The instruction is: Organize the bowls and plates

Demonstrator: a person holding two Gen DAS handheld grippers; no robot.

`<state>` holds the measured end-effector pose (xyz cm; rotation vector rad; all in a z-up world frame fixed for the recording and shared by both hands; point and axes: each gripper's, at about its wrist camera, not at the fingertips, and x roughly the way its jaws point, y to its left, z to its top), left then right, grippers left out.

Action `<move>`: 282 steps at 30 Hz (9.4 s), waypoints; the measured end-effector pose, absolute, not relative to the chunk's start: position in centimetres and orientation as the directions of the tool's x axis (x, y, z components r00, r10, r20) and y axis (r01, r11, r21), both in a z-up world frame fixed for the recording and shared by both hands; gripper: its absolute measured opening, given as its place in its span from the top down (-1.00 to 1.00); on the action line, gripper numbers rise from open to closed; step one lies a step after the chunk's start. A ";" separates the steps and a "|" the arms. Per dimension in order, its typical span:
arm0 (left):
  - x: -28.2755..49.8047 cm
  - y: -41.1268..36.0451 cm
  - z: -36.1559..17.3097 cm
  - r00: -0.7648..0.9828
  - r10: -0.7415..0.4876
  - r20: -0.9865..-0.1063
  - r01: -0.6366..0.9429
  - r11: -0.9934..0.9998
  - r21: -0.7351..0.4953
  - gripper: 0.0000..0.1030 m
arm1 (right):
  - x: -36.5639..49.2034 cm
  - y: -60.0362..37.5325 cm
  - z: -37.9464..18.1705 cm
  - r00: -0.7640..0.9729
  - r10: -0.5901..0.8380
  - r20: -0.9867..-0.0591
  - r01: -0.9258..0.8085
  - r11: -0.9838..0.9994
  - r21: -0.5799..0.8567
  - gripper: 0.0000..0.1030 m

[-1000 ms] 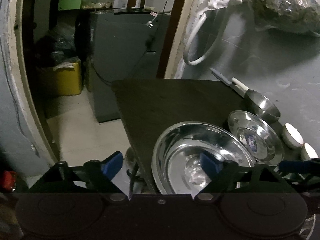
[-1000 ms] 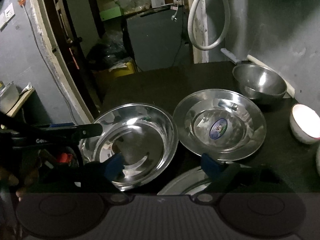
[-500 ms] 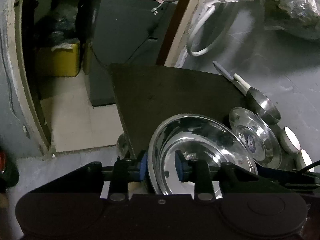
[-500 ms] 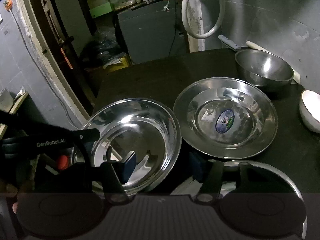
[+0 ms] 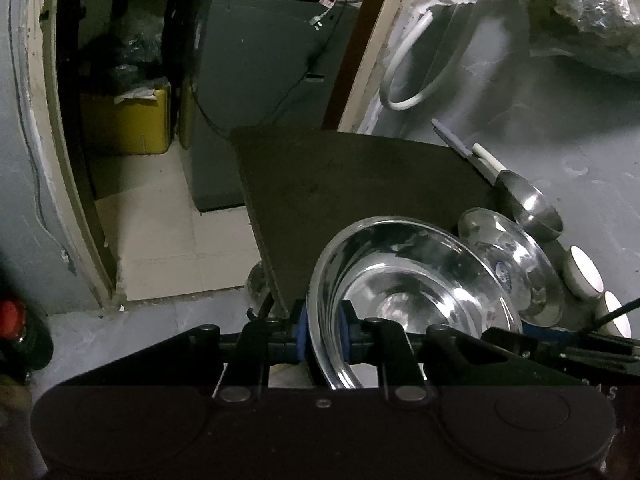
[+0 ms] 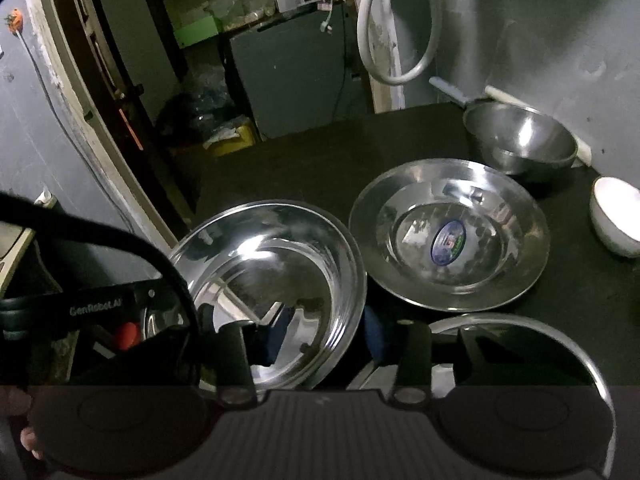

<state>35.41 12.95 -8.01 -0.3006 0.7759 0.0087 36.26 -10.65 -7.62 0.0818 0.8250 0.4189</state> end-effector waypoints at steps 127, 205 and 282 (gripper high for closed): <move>45.5 2.4 -8.5 0.734 -0.221 -0.642 0.028 0.955 -0.297 -0.06 | 42.0 -22.2 -10.4 0.690 0.306 -0.656 -0.129 0.944 0.305 -0.09; 30.1 -3.2 -5.5 0.708 -0.231 -0.668 0.086 0.966 -0.242 0.59 | 28.4 -26.6 -7.3 0.683 0.332 -0.651 -0.215 0.943 0.254 0.34; 19.2 -8.8 0.9 0.635 0.212 -0.743 -0.211 0.973 0.098 -0.98 | 21.5 -41.5 -7.5 0.702 0.426 -0.571 -0.229 0.894 0.386 -0.99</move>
